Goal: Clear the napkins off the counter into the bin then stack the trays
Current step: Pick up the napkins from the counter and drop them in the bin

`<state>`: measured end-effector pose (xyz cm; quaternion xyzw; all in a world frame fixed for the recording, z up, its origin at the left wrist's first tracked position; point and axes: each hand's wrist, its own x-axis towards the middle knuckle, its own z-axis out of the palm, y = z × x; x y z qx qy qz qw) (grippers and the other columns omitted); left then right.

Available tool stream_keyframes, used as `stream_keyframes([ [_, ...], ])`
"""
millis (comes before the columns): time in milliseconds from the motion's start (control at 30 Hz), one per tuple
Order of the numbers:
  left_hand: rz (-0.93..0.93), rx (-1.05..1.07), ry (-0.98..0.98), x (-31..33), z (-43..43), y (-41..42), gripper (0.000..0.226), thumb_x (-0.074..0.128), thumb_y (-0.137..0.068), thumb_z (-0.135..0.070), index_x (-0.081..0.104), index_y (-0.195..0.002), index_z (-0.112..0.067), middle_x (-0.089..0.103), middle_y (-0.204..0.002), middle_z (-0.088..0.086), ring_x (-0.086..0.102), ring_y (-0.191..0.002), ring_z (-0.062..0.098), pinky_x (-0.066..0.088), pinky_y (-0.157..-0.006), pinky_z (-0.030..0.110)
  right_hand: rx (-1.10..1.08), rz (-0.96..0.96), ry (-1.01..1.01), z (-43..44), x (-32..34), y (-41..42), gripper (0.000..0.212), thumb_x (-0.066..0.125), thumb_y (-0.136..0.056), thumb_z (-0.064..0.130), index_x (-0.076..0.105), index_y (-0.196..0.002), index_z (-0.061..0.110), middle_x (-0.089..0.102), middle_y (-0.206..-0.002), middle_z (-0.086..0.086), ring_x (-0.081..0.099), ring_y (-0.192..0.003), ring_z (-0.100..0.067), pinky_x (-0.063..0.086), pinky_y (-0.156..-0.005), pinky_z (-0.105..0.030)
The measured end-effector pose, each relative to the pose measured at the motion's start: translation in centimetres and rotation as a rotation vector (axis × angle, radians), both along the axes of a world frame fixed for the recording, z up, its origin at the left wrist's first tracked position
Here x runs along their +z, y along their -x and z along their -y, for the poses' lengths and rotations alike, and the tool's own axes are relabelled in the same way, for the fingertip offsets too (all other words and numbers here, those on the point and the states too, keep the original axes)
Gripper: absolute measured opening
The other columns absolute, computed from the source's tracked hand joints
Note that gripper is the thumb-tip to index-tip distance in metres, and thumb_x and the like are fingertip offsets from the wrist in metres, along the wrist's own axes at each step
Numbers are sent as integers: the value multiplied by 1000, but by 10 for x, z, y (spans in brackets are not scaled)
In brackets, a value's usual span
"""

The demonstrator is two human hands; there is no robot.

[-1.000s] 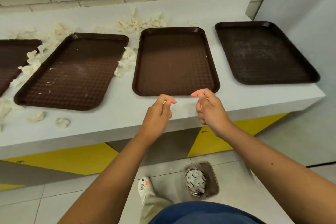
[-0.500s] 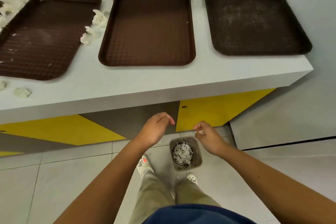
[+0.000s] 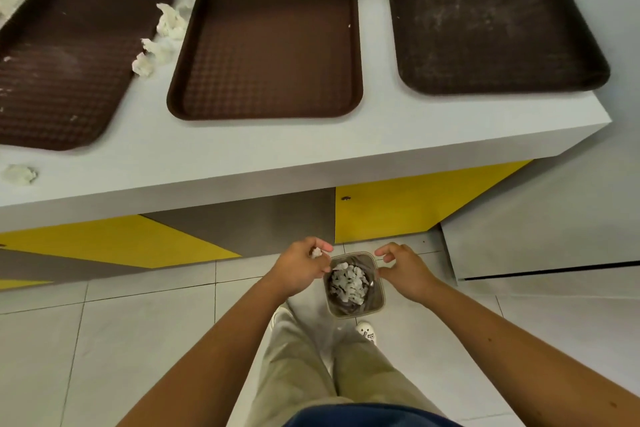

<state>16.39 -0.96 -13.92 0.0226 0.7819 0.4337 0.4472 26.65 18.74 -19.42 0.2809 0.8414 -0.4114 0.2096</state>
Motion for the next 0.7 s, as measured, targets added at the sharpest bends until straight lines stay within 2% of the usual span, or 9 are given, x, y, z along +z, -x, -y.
stream_keyframes([
  [100, -19, -70, 40, -13, -8, -11, 14, 62, -90, -13, 62, -103, -20, 65, -96, 6, 68, -92, 27, 55, -91, 40, -43, -55, 18, -7, 9, -2, 25, 66, -89, 16, 63, -113, 14, 50, -108, -2, 49, -89, -8, 34, -78, -17],
  [167, -49, -101, 68, -21, -16, -19, 19, 68, -87, -16, 63, -104, -22, 65, -101, 3, 64, -89, 19, 55, -84, 29, -65, -81, 21, -12, 14, -5, 23, 66, -90, 17, 63, -112, 14, 53, -109, -3, 50, -89, -9, 35, -76, -18],
  [233, -77, -135, 112, -25, -23, -24, 28, 70, -86, -22, 62, -113, -23, 62, -104, -2, 60, -92, 13, 47, -76, 19, -73, -99, 9, -17, 18, -8, 21, 65, -90, 17, 63, -111, 15, 54, -108, -2, 50, -90, -10, 36, -73, -17],
  [300, -55, -145, 130, -28, -27, -27, 34, 69, -87, -27, 61, -120, -23, 62, -113, -3, 59, -104, 14, 42, -83, 20, -72, -115, 5, -22, 21, -12, 20, 65, -90, 16, 64, -110, 17, 54, -107, -2, 50, -90, -10, 36, -74, -17],
  [367, -34, -134, 120, -24, -29, -27, 33, 64, -91, -28, 60, -123, -22, 62, -117, -3, 58, -107, 13, 40, -87, 20, -52, -128, -8, -26, 23, -15, 20, 66, -89, 15, 64, -109, 17, 53, -108, -2, 49, -85, -7, 36, -79, -19],
  [500, -107, -124, 84, -11, -27, -17, 25, 59, -94, -25, 63, -118, -20, 65, -113, -1, 60, -103, 14, 44, -74, 19, -27, -171, -2, -28, 33, -13, 20, 64, -90, 12, 65, -110, 15, 52, -107, -2, 47, -78, 2, 36, -79, -17],
  [600, -140, -92, 26, 4, -24, -9, 14, 59, -93, -19, 66, -105, -22, 68, -104, 2, 62, -94, 15, 45, -72, 21, -24, -218, 27, -25, 47, -7, 18, 63, -90, 10, 65, -108, 13, 56, -105, -2, 50, -78, 3, 38, -70, -10],
  [633, -177, -93, 18, 10, -23, -7, 14, 59, -93, -18, 68, -103, -22, 69, -99, -2, 62, -90, 12, 44, -71, 18, -30, -236, 41, -23, 52, -4, 18, 63, -90, 9, 65, -107, 13, 57, -103, -2, 51, -78, 2, 37, -67, -5],
  [700, -247, -107, 2, 25, -20, -2, 16, 58, -94, -16, 71, -102, -18, 67, -89, -12, 61, -84, 3, 41, -64, 5, -25, -269, 59, -18, 64, 3, 17, 63, -89, 9, 66, -105, 14, 60, -101, 0, 52, -76, 0, 39, -65, -5],
])
